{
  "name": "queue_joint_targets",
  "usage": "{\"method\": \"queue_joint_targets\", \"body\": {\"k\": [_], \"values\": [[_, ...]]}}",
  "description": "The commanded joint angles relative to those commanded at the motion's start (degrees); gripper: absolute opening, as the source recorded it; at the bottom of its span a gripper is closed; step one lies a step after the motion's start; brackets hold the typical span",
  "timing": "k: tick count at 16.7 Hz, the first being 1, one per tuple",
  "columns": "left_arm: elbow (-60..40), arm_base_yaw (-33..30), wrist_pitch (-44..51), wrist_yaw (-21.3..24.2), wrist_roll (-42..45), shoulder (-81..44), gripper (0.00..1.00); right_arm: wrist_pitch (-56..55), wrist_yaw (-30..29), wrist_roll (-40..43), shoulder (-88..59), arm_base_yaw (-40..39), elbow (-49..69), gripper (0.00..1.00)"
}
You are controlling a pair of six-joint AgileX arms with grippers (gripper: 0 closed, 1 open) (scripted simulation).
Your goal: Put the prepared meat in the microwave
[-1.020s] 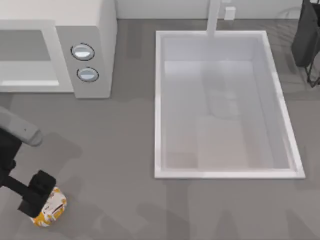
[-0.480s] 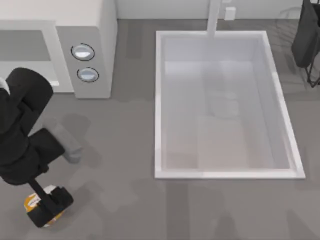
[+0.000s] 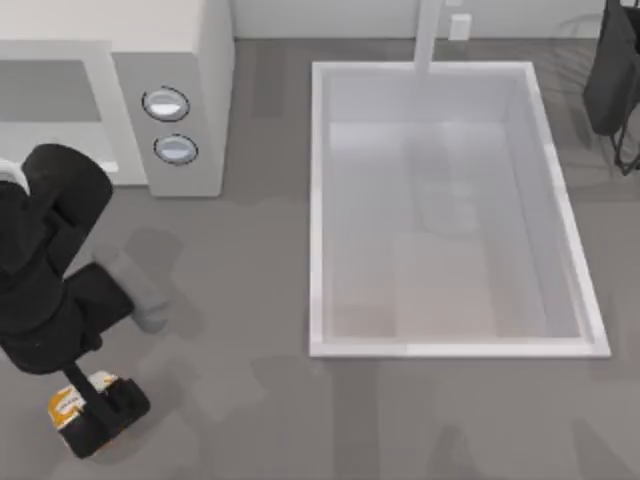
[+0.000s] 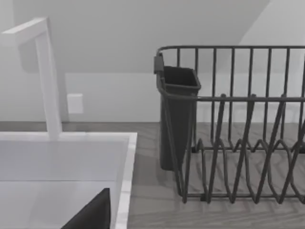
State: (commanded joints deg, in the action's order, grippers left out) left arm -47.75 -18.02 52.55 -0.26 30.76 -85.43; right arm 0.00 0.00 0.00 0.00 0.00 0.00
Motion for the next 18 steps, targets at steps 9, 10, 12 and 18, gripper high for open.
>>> {"method": "queue_joint_targets", "body": {"k": [9,10,12,18], "values": [[9.1,0.1,-19.1,0.0,0.3,-9.8,1.0,0.0,0.0,0.0,0.0,0.0,0.0,1.0],[9.2,0.1,-19.2,0.0,0.3,-9.9,1.0,0.0,0.0,0.0,0.0,0.0,0.0,1.0],[9.2,0.1,-19.2,0.0,0.3,-9.9,1.0,0.0,0.0,0.0,0.0,0.0,0.0,1.0],[9.2,0.1,-19.2,0.0,0.3,-9.9,0.62,0.0,0.0,0.0,0.0,0.0,0.0,1.0]]}}
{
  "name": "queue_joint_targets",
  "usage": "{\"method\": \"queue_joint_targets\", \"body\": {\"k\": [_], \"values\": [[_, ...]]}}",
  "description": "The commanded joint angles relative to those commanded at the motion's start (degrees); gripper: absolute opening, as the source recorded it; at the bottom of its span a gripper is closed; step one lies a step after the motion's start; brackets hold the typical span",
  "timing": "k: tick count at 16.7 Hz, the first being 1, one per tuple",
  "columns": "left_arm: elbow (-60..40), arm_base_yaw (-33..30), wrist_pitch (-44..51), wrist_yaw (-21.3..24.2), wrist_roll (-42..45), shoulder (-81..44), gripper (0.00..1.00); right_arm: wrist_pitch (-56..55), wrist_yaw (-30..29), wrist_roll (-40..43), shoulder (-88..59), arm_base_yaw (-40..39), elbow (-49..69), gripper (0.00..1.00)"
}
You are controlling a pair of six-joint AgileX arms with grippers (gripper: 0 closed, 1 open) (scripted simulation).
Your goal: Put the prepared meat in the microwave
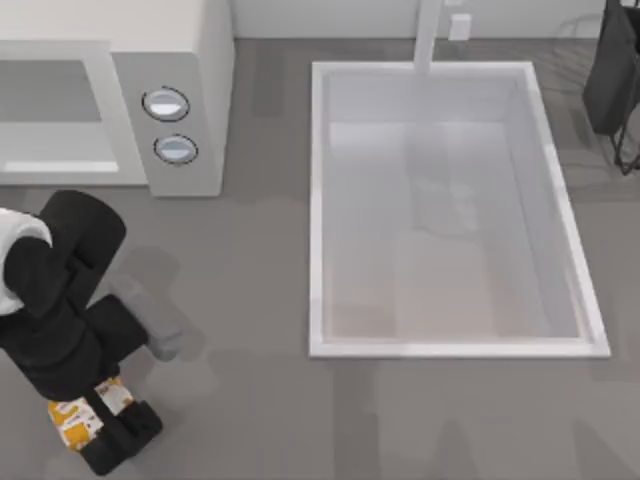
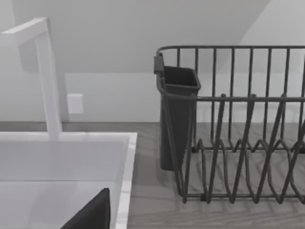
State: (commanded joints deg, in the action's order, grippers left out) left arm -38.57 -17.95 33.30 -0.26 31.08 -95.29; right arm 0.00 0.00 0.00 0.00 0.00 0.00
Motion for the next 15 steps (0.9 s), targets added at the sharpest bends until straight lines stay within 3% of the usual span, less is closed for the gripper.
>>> {"method": "queue_joint_targets", "body": {"k": [8,15], "values": [[0.0,0.0,0.0,0.0,0.0,0.0,0.02,0.0,0.0,0.0,0.0,0.0,0.0,1.0],[0.0,0.0,0.0,0.0,0.0,0.0,0.0,0.0,0.0,0.0,0.0,0.0,0.0,1.0]]}}
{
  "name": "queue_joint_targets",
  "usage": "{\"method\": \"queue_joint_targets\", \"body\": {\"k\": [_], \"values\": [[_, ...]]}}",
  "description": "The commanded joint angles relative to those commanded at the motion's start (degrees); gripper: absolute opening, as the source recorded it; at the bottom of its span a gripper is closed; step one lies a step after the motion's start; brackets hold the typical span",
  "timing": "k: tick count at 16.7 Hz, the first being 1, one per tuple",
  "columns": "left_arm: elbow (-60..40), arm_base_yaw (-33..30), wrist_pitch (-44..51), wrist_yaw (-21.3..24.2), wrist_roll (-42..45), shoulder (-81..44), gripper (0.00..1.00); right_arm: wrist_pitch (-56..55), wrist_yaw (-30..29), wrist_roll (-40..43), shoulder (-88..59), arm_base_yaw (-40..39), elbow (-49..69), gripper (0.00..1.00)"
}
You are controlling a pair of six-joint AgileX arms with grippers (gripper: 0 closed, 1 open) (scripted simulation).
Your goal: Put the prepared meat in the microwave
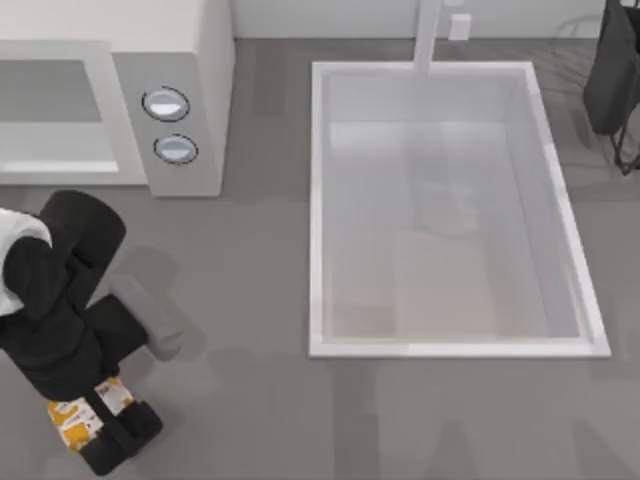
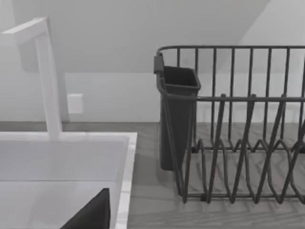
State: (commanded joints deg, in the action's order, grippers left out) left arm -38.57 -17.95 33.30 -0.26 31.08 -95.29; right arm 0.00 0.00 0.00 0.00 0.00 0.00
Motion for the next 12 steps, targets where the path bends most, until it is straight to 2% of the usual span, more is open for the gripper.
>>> {"method": "queue_joint_targets", "body": {"k": [6,12], "values": [[-5.4,0.1,9.0,1.1,0.2,5.7,0.0,0.0,0.0,0.0,0.0,0.0,0.0,1.0],[-15.0,0.0,26.7,1.1,-0.1,11.8,0.0,0.0,0.0,0.0,0.0,0.0,0.0,1.0]]}}
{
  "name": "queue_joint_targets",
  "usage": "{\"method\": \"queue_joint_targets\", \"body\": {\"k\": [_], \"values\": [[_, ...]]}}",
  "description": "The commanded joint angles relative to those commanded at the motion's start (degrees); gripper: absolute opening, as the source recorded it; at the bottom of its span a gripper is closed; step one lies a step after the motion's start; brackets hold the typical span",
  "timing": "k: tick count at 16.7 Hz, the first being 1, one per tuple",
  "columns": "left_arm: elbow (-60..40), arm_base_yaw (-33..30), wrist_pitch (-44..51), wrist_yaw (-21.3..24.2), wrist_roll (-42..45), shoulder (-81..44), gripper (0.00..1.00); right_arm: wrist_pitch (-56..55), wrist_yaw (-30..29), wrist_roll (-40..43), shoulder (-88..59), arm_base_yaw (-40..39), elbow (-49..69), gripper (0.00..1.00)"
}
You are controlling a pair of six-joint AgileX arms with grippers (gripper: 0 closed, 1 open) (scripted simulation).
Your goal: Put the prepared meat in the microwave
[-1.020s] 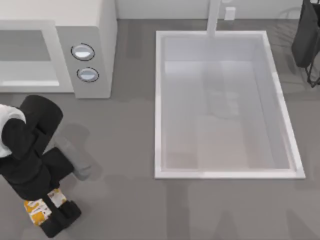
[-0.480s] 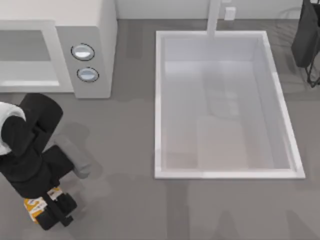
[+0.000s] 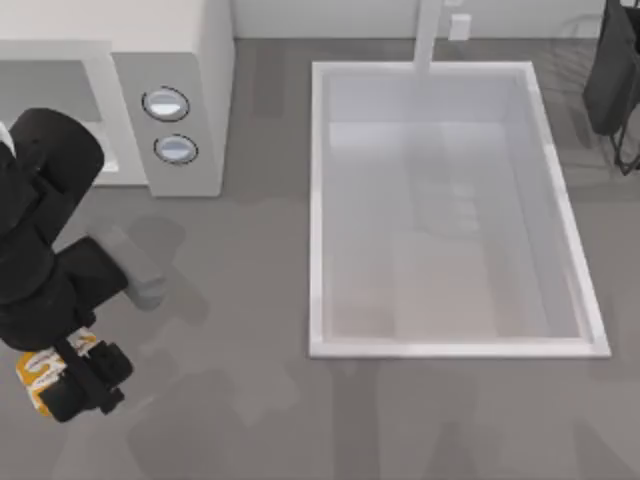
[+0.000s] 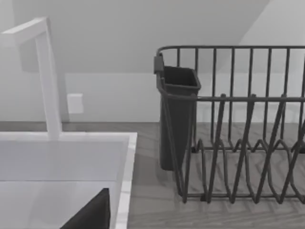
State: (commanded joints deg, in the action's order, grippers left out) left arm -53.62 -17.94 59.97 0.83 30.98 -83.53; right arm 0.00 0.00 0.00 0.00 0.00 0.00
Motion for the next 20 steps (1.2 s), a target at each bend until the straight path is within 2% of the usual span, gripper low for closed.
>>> {"method": "queue_joint_targets", "body": {"k": [4,8,11,15,20], "values": [[-2.8,0.0,3.8,0.0,-0.2,2.3,0.0,0.0,0.0,0.0,0.0,0.0,0.0,1.0],[-2.7,0.1,3.7,0.0,-0.1,2.1,0.0,0.0,0.0,0.0,0.0,0.0,0.0,1.0],[-3.1,0.7,0.1,0.4,-0.6,0.5,0.0,0.0,0.0,0.0,0.0,0.0,0.0,1.0],[-3.7,3.4,-13.0,1.6,-3.3,-5.2,0.0,0.0,0.0,0.0,0.0,0.0,0.0,1.0],[-2.8,9.3,-41.6,3.6,-9.4,-15.9,0.0,0.0,0.0,0.0,0.0,0.0,0.0,1.0]]}}
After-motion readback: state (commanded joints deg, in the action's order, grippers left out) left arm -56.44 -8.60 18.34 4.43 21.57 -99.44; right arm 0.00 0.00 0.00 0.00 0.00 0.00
